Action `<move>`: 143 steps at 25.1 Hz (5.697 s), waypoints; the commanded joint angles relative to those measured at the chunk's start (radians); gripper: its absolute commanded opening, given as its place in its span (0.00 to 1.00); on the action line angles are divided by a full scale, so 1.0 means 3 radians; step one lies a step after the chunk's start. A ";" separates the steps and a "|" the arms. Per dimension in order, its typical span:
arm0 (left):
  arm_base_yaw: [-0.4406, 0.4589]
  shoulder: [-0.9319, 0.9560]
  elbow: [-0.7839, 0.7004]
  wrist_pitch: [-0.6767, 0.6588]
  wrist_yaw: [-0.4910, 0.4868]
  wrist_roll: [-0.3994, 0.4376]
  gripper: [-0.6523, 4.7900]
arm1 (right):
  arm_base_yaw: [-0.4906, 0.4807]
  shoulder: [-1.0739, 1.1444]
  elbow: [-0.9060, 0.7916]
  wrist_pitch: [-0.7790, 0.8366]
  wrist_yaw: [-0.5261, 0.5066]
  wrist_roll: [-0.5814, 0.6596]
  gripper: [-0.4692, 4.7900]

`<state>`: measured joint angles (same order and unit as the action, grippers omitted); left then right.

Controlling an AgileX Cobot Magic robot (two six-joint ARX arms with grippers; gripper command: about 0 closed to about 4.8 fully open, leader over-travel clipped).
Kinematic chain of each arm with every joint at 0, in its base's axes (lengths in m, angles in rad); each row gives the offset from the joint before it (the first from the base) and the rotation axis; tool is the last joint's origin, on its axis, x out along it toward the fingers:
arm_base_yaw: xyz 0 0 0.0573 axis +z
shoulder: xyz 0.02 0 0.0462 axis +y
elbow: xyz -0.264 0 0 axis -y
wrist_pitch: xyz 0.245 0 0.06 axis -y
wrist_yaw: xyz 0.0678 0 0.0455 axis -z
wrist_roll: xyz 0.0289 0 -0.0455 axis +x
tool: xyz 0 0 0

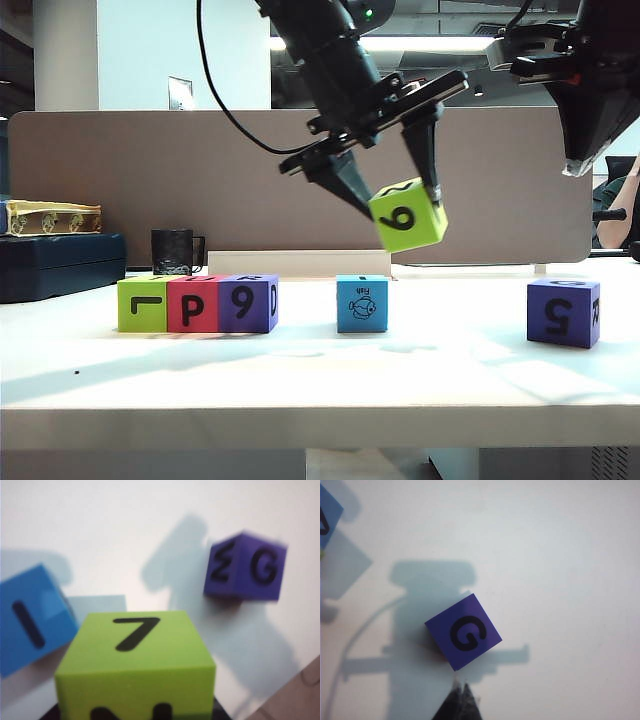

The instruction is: Select the appropriate blocks from the scattered letter blocks on the table and arrange them in a row to spell out "TURING".

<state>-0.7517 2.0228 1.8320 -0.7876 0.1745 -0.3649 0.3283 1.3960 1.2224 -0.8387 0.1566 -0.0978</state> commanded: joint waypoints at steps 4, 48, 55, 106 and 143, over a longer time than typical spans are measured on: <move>-0.0080 0.0160 0.0001 0.0512 -0.0233 -0.0324 0.61 | 0.0004 -0.0015 0.0010 0.0005 0.0023 -0.0027 0.09; -0.0132 0.0636 0.0003 0.0659 -0.0393 -0.0637 0.73 | 0.0001 -0.0015 0.0010 -0.0024 0.0006 -0.0027 0.09; -0.0132 0.0633 0.0017 0.0657 -0.0390 -0.0604 0.80 | 0.0001 -0.0015 0.0010 -0.0055 0.0008 -0.0027 0.09; -0.0197 0.0568 0.0025 0.0497 -0.0186 0.0493 0.50 | -0.0071 -0.0042 0.0122 -0.0075 0.0453 -0.0225 0.09; -0.0496 0.0656 0.0038 0.1469 -0.0057 0.0819 0.87 | -0.0074 -0.0145 0.0596 -0.0385 0.0828 -0.0304 0.09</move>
<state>-0.8948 2.2135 1.8412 -0.3714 0.1772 -0.1322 0.3042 1.3590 1.3964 -0.9485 0.4007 -0.1917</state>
